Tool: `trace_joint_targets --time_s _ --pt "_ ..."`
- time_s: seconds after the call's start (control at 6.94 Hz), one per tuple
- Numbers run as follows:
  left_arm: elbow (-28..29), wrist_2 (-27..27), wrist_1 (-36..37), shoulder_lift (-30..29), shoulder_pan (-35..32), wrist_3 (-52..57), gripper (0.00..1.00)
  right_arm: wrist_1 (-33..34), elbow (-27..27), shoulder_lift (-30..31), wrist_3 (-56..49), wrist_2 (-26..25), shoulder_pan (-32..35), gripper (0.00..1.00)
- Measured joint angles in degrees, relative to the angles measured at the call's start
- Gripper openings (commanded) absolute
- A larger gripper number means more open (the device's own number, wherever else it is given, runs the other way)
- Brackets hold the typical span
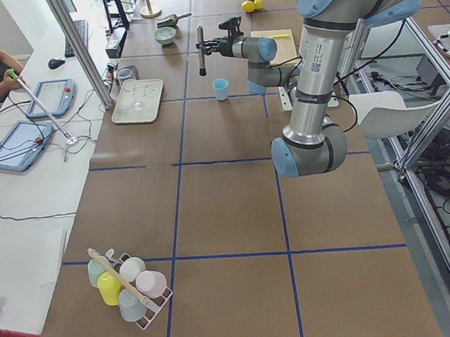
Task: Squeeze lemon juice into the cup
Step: 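Lift the muddler out of the cup and carry it back with the left gripper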
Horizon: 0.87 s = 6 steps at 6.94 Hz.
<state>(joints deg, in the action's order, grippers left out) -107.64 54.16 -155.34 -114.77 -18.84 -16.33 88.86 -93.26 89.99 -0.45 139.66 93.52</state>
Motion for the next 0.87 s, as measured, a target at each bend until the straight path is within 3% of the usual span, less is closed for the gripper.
trace_joint_targets --time_s 0.58,0.87 --pt "-10.18 13.71 0.60 14.82 -1.37 -10.63 0.00 0.00 -0.04 0.02 0.01 -0.10 0.00 1.00" --pt "-15.58 21.48 9.40 18.36 -4.65 -17.55 0.00 0.00 0.00 0.34 -0.01 -0.19 0.00 1.00"
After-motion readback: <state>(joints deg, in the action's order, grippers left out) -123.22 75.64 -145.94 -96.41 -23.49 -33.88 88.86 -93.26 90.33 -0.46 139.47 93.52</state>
